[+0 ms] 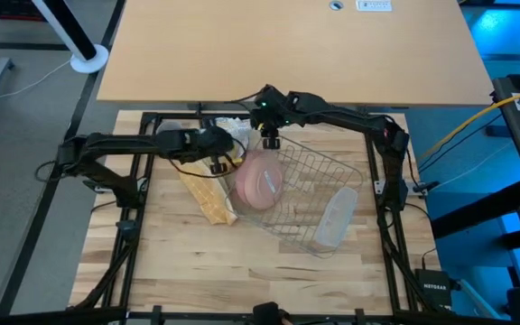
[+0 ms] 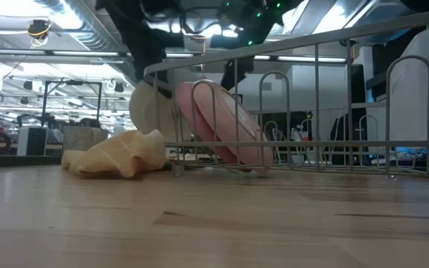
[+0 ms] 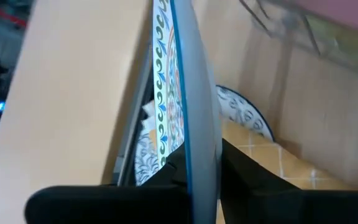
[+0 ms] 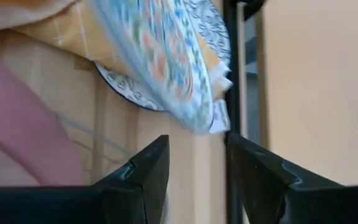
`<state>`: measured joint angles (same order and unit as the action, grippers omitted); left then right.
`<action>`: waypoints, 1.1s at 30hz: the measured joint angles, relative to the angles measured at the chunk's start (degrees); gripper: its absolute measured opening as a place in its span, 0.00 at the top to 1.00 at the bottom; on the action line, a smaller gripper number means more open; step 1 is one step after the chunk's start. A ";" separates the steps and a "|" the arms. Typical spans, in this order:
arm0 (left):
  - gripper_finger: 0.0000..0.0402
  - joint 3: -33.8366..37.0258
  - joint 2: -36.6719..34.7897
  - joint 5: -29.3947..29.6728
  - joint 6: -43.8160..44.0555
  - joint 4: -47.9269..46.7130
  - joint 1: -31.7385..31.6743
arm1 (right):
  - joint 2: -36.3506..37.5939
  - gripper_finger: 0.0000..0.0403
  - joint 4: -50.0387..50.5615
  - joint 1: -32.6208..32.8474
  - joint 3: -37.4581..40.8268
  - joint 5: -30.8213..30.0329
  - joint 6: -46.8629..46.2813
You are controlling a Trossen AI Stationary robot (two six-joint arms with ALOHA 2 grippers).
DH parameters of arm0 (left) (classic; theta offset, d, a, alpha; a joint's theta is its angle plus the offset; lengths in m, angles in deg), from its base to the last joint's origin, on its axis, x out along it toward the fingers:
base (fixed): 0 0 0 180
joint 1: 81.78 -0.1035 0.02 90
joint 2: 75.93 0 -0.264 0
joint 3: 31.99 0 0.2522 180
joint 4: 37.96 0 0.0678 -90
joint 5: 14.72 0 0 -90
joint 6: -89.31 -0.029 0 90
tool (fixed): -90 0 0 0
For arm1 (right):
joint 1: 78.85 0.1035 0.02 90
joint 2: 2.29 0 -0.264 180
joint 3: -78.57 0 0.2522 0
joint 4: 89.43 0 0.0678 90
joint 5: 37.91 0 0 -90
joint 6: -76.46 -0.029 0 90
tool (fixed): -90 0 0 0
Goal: Sort dishes
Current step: Put the orange patterned white plate into the dish rack
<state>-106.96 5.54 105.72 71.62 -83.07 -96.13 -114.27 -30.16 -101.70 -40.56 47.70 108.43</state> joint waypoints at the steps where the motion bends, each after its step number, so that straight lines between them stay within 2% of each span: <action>1: 0.92 -0.01 -1.29 0.41 1.01 -0.29 0.14 | 0.77 0.58 0.66 0.00 0.00 -0.53 0.01; 11: 0.92 -0.09 -15.60 5.77 8.65 0.50 4.21 | 13.62 0.58 5.98 0.00 0.04 -5.46 -0.27; 18: 0.92 -0.17 -23.52 6.34 23.46 4.87 11.28 | 23.02 0.58 7.13 -0.01 0.02 -10.30 -2.86; 25: 0.92 -0.17 -22.33 4.24 39.40 13.09 21.45 | 29.80 0.58 7.16 -0.04 0.02 -15.70 -9.07; 30: 0.92 -0.17 -17.85 4.22 51.53 16.60 26.32 | 32.53 0.58 10.59 -0.04 0.02 -15.46 -14.62; 33: 0.92 -0.17 -13.70 4.25 57.08 19.79 27.84 | 33.02 0.58 14.27 -0.04 -0.03 -13.33 -16.90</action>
<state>-107.14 -8.16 109.97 128.70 -63.28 -68.29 -81.24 -15.90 -101.75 -40.59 34.37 91.53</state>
